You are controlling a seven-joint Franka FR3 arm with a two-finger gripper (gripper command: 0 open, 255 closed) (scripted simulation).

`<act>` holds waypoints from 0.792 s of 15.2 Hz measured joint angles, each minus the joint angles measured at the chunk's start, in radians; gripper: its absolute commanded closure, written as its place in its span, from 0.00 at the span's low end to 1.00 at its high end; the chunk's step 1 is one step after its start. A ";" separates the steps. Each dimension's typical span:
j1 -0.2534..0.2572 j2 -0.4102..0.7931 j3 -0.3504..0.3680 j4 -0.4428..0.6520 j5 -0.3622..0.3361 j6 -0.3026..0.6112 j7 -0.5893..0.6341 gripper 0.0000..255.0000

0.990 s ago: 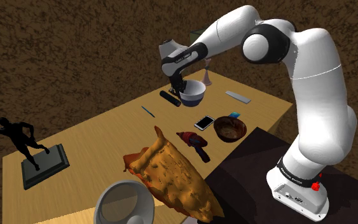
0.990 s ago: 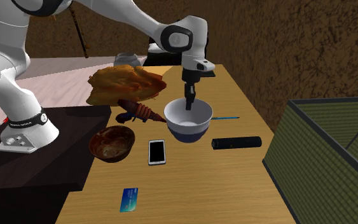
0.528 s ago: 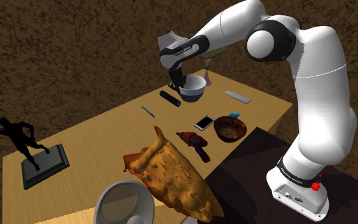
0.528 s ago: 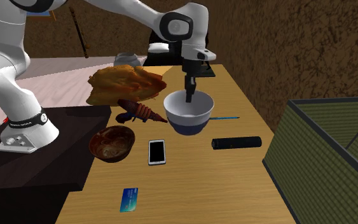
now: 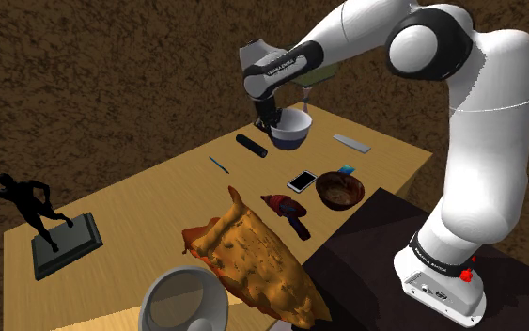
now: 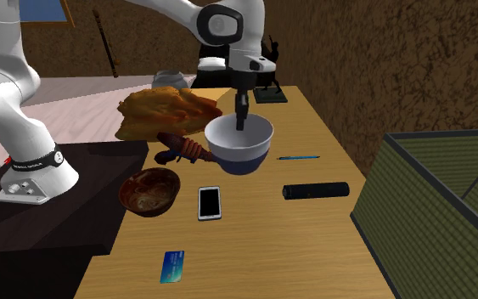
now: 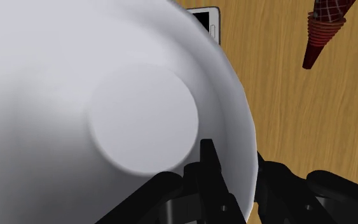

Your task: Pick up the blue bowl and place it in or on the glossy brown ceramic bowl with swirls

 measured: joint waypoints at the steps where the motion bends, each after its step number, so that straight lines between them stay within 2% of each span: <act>1: -0.002 -0.042 0.000 -0.061 -0.001 0.018 0.002 1.00; 9: -0.007 -0.367 0.004 -0.483 0.000 0.115 0.021 1.00; 12: -0.006 -0.474 0.005 -0.597 0.004 0.122 0.020 1.00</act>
